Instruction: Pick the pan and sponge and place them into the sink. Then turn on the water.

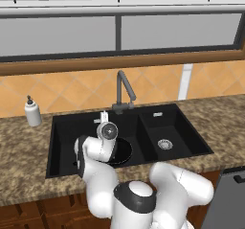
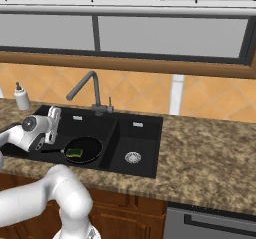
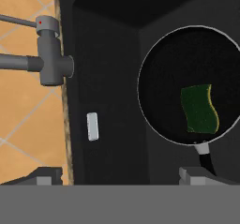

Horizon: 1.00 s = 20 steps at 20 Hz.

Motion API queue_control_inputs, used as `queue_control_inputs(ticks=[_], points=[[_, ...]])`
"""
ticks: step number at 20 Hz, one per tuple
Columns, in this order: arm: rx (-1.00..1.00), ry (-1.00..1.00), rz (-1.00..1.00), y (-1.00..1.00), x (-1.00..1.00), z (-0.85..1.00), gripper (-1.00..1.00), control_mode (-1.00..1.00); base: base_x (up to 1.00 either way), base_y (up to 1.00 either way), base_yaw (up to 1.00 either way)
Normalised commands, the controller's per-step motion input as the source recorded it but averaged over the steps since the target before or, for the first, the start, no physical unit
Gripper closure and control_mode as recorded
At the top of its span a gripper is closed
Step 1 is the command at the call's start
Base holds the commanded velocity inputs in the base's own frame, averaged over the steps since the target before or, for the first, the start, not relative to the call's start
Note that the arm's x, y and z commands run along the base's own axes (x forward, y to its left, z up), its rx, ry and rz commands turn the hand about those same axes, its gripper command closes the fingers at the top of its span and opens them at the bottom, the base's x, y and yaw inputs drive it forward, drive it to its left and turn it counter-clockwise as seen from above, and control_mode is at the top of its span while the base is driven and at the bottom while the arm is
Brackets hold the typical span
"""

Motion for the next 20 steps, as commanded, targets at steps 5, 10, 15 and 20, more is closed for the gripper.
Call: queue_control_inputs(ticks=[5, 10, 15, 20], points=[[0.02, 0.0, 0.0, 0.04, -0.83, 0.72, -1.0, -1.0, 0.0, 0.0, 0.0], [0.02, 0.0, 0.0, 0.06, -1.0, 0.89, -1.0, -1.0, 0.0, 0.0, 0.0], [0.02, 0.05, 0.0, 0.01, -0.88, 1.0, -1.0, -1.0, 0.0, 0.0, 0.0], [0.0, 0.03, 0.0, 0.0, -0.79, 1.0, -1.0, -1.0, 0.0, 0.0, 0.0]])
